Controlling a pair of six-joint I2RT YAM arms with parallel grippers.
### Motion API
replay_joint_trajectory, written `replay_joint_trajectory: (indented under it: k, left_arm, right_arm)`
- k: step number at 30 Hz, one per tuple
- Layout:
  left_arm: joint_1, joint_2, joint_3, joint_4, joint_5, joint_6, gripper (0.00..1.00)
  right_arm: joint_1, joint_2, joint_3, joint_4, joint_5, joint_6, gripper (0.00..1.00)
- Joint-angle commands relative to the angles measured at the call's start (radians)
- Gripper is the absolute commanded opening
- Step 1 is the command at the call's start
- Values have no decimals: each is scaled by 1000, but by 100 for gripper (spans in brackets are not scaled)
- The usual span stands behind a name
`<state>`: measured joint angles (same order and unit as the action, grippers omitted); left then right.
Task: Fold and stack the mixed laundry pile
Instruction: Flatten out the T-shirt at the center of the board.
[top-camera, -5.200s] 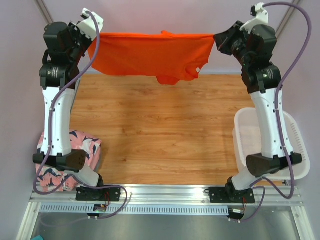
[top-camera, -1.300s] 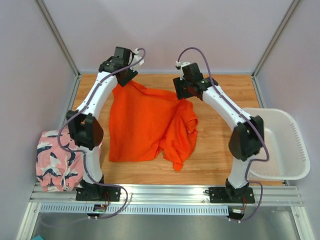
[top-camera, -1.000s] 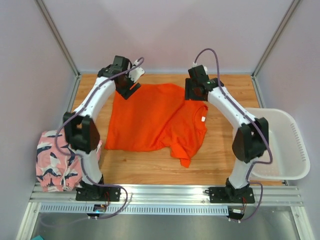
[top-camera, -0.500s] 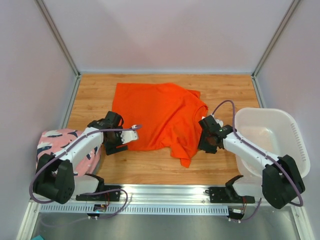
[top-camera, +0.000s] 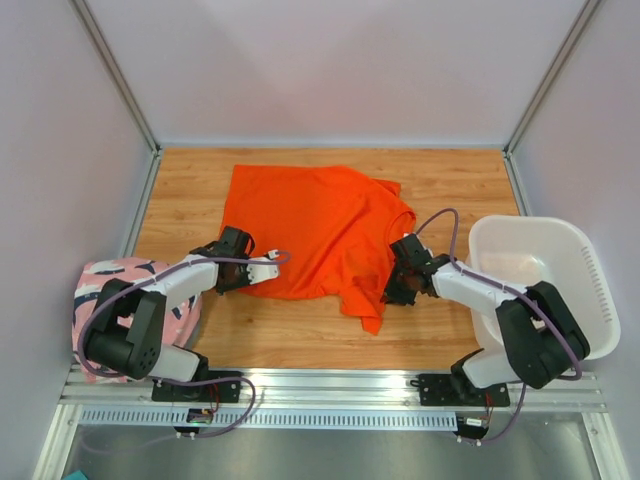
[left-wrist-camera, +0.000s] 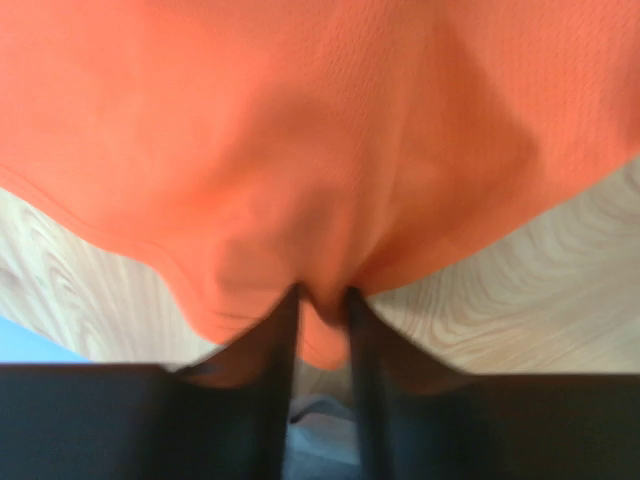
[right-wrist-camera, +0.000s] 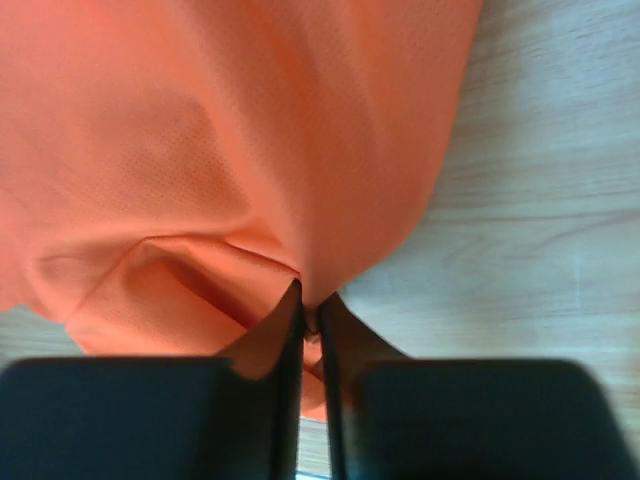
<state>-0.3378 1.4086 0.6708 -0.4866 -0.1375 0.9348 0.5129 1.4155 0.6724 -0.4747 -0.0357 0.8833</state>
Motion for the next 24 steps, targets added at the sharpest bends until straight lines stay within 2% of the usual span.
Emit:
replay_joint_trajectory:
  k: [1, 2, 3, 6, 9, 10, 12, 13, 14, 16, 17, 20, 24]
  left_arm:
    - [3, 55, -19, 75, 19, -16, 24]
    - [3, 61, -16, 69, 22, -21, 11]
    - [3, 66, -4, 59, 24, -31, 0]
    - [3, 52, 44, -36, 39, -76, 0]
    - [6, -98, 136, -218, 29, -114, 0]
    - [8, -144, 166, -354, 44, -120, 0]
    - [10, -236, 237, -517, 81, -125, 0]
    - [10, -325, 310, -665, 119, -129, 0]
    - [8, -361, 350, -738, 131, -131, 0]
    - [10, -448, 469, -917, 171, -148, 0]
    - [10, -473, 502, -960, 173, -160, 0]
    - [10, -525, 631, -1037, 124, -221, 0]
    - [10, -516, 743, -1041, 84, -269, 0]
  right_arm:
    - [-14, 24, -31, 53, 11, 31, 6]
    - [-28, -7, -21, 38, 14, 25, 1]
    - [-36, -27, -11, 19, 25, 19, 0]
    - [-57, -142, 64, -106, 74, -33, 0]
    - [-63, -277, 211, -325, 108, -116, 0]
    - [-62, -308, 249, -385, 102, -136, 0]
    - [-62, -367, 367, -575, 65, -184, 0]
    - [-62, -418, 400, -640, 16, -194, 0]
    - [-62, -437, 439, -762, -4, -196, 0]
    - [-62, -475, 547, -872, -61, -195, 0]
    - [-62, -481, 582, -963, -73, -192, 0]
    - [-63, -465, 734, -1082, -115, -187, 0]
    - [-62, -392, 858, -1098, -125, -208, 0]
